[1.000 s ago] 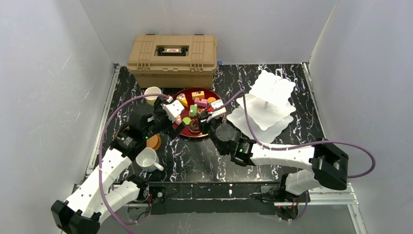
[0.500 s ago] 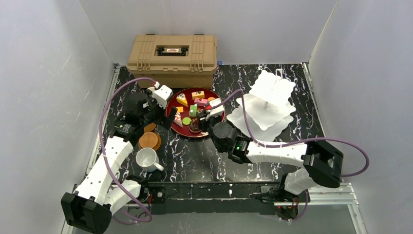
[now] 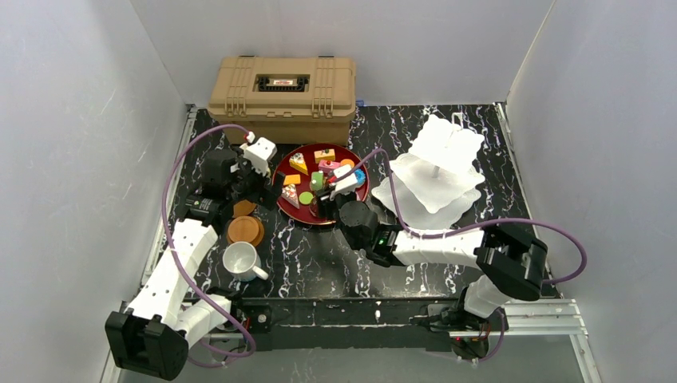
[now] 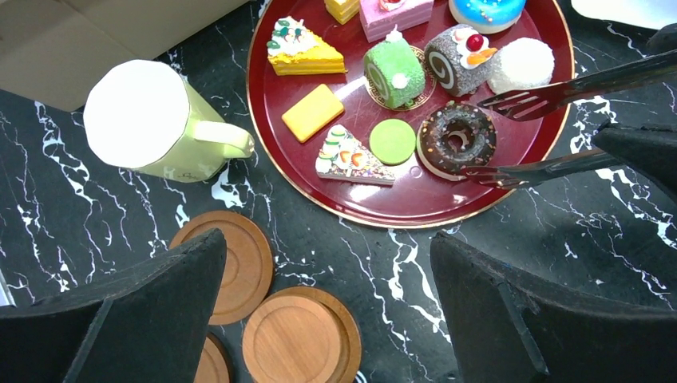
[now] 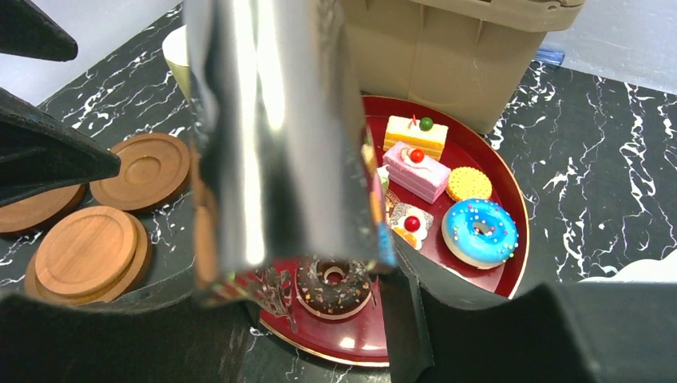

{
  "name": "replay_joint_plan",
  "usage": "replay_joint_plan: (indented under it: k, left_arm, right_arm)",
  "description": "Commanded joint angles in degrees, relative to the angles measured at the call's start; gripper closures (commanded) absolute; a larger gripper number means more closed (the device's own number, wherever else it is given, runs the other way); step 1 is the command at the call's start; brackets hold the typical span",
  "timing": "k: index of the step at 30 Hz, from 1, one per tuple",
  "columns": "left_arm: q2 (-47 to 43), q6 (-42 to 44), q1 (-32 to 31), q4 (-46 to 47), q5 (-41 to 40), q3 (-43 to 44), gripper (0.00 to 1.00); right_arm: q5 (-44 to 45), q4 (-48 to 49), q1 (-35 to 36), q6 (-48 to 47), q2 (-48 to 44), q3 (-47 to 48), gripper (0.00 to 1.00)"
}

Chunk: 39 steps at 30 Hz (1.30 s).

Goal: Serve the afternoon tea
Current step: Pick up the desert from the tray.

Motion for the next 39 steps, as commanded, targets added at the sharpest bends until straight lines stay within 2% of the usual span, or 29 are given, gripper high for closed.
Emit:
replay_joint_plan:
  k: [1, 11, 29, 34, 37, 39]
  left_arm:
    - [-0.3, -0.1, 0.8, -0.7, 1.3, 2.0, 0.02]
    - [-0.7, 0.1, 1.4, -0.4, 2.3, 2.1, 0.02]
    - [-0.7, -0.5, 1.5, 0.0, 3.6, 2.4, 0.02]
    - [-0.9, -0.4, 1.5, 0.0, 3.6, 2.2, 0.02]
    - [-1.1, -0.5, 1.5, -0.1, 3.4, 2.0, 0.03]
    - [-1.2, -0.6, 1.5, -0.2, 3.3, 1.9, 0.03]
  right_arm:
    - [0.6, 5.0, -0.5, 0.4, 0.5, 2.7, 0.41]
    - [0.9, 10.4, -2.1, -2.5, 4.8, 1.1, 0.38]
    - [-1.7, 8.3, -2.4, 1.9, 7.2, 0.4, 0.33]
    - [-0.6, 8.2, -2.4, 1.0, 6.6, 0.2, 0.45]
    - [0.6, 8.3, -2.4, -0.7, 6.1, 0.1, 0.56]
    - [1.3, 9.1, -2.4, -2.4, 5.2, -0.3, 0.59]
